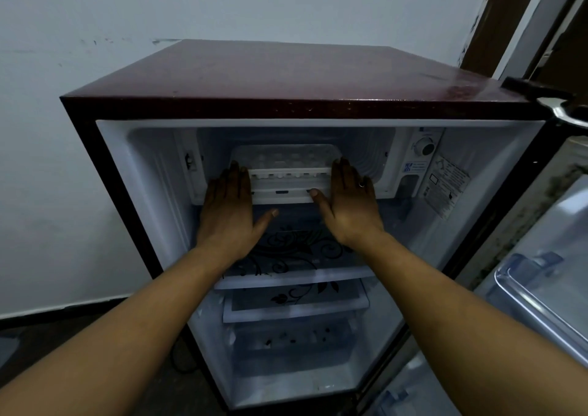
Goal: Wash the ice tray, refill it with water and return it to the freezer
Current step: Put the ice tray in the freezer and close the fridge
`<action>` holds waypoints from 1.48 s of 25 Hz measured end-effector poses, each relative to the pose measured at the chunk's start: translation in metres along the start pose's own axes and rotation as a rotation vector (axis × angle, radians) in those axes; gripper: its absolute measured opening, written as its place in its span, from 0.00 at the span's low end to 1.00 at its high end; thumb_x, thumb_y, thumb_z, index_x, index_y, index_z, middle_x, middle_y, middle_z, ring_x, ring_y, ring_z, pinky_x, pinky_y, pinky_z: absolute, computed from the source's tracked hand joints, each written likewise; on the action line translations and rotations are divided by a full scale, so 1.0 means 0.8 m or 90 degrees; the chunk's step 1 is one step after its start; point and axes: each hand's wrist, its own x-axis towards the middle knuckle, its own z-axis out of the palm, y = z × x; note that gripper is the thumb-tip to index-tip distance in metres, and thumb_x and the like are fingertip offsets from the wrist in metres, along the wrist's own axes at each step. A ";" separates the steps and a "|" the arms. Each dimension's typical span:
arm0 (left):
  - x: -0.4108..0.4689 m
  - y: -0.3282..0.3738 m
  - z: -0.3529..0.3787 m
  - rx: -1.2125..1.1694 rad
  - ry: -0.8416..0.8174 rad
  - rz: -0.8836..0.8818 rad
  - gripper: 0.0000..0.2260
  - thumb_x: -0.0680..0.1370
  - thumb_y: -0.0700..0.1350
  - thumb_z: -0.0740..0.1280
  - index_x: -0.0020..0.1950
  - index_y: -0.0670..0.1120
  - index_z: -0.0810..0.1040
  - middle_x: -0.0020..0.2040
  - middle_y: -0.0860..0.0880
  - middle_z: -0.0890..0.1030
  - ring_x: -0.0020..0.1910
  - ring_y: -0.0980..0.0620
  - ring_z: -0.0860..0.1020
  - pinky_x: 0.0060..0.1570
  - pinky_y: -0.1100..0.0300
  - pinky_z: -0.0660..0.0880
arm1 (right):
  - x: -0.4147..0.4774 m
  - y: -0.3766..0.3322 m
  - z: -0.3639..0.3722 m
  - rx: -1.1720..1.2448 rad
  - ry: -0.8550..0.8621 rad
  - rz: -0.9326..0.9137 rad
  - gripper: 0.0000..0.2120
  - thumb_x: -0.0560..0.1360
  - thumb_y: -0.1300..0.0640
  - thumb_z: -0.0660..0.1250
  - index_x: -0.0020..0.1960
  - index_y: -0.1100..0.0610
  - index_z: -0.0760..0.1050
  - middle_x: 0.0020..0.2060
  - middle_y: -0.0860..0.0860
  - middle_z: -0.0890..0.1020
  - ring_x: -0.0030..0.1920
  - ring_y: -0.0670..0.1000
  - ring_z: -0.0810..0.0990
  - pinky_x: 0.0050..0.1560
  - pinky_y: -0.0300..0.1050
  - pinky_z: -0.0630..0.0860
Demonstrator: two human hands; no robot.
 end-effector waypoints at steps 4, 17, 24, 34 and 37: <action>0.004 0.000 -0.005 0.003 -0.029 0.005 0.47 0.81 0.72 0.51 0.86 0.40 0.41 0.87 0.40 0.43 0.86 0.41 0.48 0.84 0.45 0.45 | 0.005 0.001 -0.002 -0.023 -0.014 0.000 0.39 0.84 0.35 0.44 0.84 0.58 0.40 0.84 0.56 0.44 0.83 0.59 0.48 0.82 0.59 0.43; -0.167 0.066 -0.064 -0.089 -0.161 0.026 0.41 0.84 0.66 0.56 0.86 0.39 0.51 0.86 0.38 0.52 0.85 0.39 0.52 0.83 0.43 0.50 | -0.215 -0.026 -0.064 0.085 -0.142 0.061 0.32 0.86 0.42 0.55 0.83 0.58 0.56 0.81 0.61 0.60 0.79 0.62 0.61 0.75 0.59 0.66; -0.358 0.174 -0.084 -0.106 -0.290 0.056 0.40 0.84 0.67 0.54 0.86 0.41 0.52 0.87 0.40 0.52 0.86 0.40 0.51 0.83 0.41 0.52 | -0.474 0.013 -0.120 0.145 -0.235 0.161 0.30 0.85 0.43 0.57 0.81 0.58 0.59 0.77 0.60 0.67 0.75 0.61 0.68 0.70 0.55 0.69; -0.512 0.374 -0.151 -0.187 -0.299 0.313 0.37 0.85 0.64 0.58 0.86 0.42 0.55 0.86 0.40 0.56 0.85 0.39 0.54 0.83 0.42 0.54 | -0.760 0.103 -0.203 0.155 -0.205 0.371 0.27 0.84 0.41 0.60 0.77 0.56 0.67 0.71 0.59 0.75 0.70 0.60 0.74 0.67 0.52 0.72; -0.523 0.425 -0.193 -0.221 -0.225 0.438 0.34 0.85 0.62 0.61 0.84 0.42 0.60 0.83 0.40 0.62 0.82 0.39 0.60 0.79 0.40 0.61 | -0.815 0.133 -0.245 0.118 -0.167 0.429 0.20 0.83 0.41 0.61 0.64 0.55 0.75 0.62 0.58 0.81 0.63 0.61 0.79 0.59 0.51 0.75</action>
